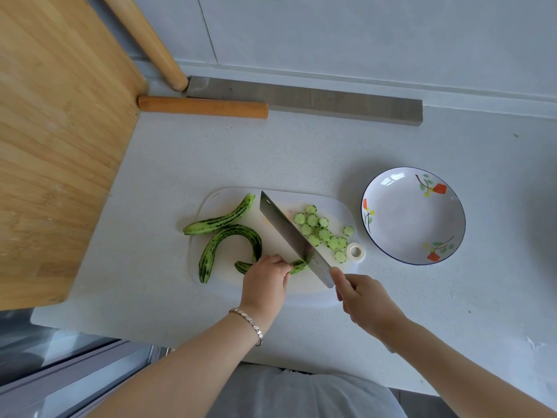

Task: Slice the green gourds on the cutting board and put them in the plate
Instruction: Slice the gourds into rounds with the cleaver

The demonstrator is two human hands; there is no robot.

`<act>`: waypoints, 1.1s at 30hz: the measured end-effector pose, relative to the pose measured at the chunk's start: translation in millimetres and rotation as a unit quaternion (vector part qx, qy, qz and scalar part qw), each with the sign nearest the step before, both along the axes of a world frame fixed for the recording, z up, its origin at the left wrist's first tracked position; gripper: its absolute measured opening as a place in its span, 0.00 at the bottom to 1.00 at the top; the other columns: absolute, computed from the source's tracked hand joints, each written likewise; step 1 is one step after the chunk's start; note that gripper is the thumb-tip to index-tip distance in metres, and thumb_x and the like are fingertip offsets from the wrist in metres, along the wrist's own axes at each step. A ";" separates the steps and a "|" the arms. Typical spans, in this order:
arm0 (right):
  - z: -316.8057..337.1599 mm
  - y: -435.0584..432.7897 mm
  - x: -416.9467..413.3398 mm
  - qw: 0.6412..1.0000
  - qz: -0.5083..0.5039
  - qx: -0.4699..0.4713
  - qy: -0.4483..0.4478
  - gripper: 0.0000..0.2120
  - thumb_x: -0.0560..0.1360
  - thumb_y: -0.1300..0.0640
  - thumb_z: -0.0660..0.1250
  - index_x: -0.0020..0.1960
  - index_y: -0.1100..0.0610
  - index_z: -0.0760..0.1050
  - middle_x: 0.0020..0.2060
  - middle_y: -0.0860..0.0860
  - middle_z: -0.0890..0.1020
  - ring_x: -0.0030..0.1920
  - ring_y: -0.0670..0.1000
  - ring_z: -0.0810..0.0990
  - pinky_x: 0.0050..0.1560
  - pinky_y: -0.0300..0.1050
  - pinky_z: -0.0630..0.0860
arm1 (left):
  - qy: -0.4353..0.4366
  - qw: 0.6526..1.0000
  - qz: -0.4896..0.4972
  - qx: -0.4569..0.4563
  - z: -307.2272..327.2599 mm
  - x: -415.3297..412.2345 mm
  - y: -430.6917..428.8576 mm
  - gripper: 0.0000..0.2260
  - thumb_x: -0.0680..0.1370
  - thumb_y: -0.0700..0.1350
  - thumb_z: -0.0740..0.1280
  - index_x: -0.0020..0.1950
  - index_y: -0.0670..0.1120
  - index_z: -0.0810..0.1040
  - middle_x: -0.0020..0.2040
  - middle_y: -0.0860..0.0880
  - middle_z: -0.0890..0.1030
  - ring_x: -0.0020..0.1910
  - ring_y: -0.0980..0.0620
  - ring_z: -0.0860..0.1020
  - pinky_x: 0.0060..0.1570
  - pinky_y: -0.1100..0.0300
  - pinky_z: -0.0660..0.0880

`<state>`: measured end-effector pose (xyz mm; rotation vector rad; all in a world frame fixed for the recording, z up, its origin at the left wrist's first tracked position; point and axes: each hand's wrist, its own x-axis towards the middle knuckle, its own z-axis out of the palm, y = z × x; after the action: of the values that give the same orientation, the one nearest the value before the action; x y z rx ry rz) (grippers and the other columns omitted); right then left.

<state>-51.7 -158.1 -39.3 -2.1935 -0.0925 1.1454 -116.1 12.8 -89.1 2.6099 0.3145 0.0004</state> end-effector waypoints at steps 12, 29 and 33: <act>2.7 5.2 5.8 0.998 0.049 -0.028 -0.013 0.24 0.77 0.38 0.54 0.36 0.58 0.64 0.29 0.53 0.66 0.28 0.50 0.61 0.34 0.42 0.61 | 0.002 1.000 -0.011 0.012 1.0 0.9 0.4 0.12 0.54 0.33 0.80 0.32 0.45 0.83 0.29 0.52 0.79 0.29 0.51 0.77 0.23 0.69 0.67; 5.8 -1.2 8.6 0.999 -0.023 0.015 0.020 0.25 0.77 0.38 0.55 0.32 0.56 0.66 0.22 0.47 0.68 0.23 0.47 0.64 0.28 0.39 0.64 | -0.013 1.000 -0.003 -0.013 -2.3 1.4 -0.4 0.11 0.55 0.31 0.80 0.30 0.43 0.81 0.29 0.50 0.78 0.28 0.49 0.77 0.22 0.66 0.70; 6.5 0.3 4.3 1.000 0.001 -0.004 0.011 0.25 0.76 0.37 0.54 0.33 0.57 0.66 0.24 0.49 0.68 0.25 0.49 0.64 0.31 0.41 0.65 | -0.017 1.000 -0.003 -0.014 -0.5 2.1 -1.1 0.12 0.55 0.32 0.80 0.30 0.43 0.82 0.30 0.50 0.78 0.28 0.49 0.77 0.21 0.66 0.71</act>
<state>-47.3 -157.8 -32.8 -2.1872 -0.0810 1.1732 -113.9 11.6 -89.6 2.5802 0.2932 0.0390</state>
